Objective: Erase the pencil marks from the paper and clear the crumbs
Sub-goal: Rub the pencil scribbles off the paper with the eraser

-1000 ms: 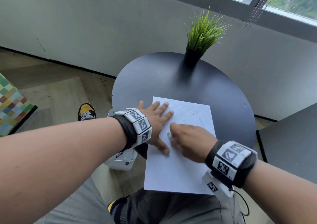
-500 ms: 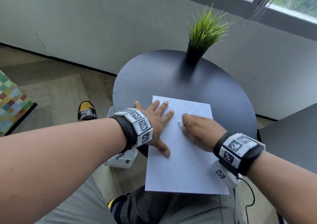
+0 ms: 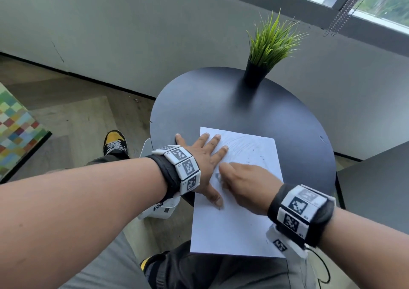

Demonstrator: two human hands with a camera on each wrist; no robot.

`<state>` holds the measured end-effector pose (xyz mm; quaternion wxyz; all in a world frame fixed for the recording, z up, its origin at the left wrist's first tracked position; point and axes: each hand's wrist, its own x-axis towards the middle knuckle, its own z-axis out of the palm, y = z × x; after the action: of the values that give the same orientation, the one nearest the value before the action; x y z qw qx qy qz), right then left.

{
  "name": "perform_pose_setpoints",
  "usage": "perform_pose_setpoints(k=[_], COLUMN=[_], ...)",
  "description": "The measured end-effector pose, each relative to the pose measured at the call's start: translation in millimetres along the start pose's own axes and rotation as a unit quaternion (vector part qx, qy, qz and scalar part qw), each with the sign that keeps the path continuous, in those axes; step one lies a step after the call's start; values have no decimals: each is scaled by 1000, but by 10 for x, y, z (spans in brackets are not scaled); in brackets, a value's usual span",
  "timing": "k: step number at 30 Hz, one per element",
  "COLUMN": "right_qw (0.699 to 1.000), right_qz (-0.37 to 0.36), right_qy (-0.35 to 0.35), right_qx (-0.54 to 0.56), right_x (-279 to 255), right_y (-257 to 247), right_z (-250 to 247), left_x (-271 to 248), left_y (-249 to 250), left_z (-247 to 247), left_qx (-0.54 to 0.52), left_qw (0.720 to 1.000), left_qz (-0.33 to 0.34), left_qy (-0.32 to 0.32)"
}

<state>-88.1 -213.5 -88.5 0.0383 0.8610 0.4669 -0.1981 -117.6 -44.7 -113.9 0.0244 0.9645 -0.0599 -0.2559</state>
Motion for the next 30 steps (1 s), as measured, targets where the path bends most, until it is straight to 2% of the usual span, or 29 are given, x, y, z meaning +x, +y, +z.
perform_pose_setpoints(k=[2,5,6,10,11,14,15,17,19,20,23,24,25,28,30], right_qw=[1000,989,989,1000,999,988,986,993,999,1000,991,988,988,1000,999], right_qz=[24,139,137,22,33,141,149,102,22,14,114,136,130,3,-17], right_qy=[3,46,49,7,12,62,69,59,15,4,52,68,70,7,-18], right_qx=[6,16,16,16,20,22,20,11,21,27,38,39,36,19,27], right_x=[55,175,173,114,148,288,294,250,149,149,255,256,225,55,31], right_y=[113,481,452,40,78,405,425,242,29,39,363,428,398,9,-30], right_z=[-35,-118,-115,37,10,-127,-121,-68,41,51,-101,-122,-119,-8,0], left_x=[-2,10,7,-10,-10,1,0,-8,-19,-19,-10,-7,-10,-27,-16], left_y=[-4,8,8,0,-3,-2,-1,1,0,-1,2,5,6,-2,-6], left_z=[-9,5,9,-9,-14,6,13,7,-19,-30,-15,-5,1,-25,-35], left_qx=[-2,-2,-1,-6,-7,-8,-9,-12,-18,-19,-13,-12,-11,-15,-16], left_qw=[1000,1000,1000,1000,1000,1000,1000,1000,1000,1000,1000,1000,1000,1000,1000], left_qz=[1,1,1,1,2,3,3,2,1,1,4,4,3,2,3], left_qy=[0,2,1,3,3,7,8,6,0,-1,6,7,6,-4,-3])
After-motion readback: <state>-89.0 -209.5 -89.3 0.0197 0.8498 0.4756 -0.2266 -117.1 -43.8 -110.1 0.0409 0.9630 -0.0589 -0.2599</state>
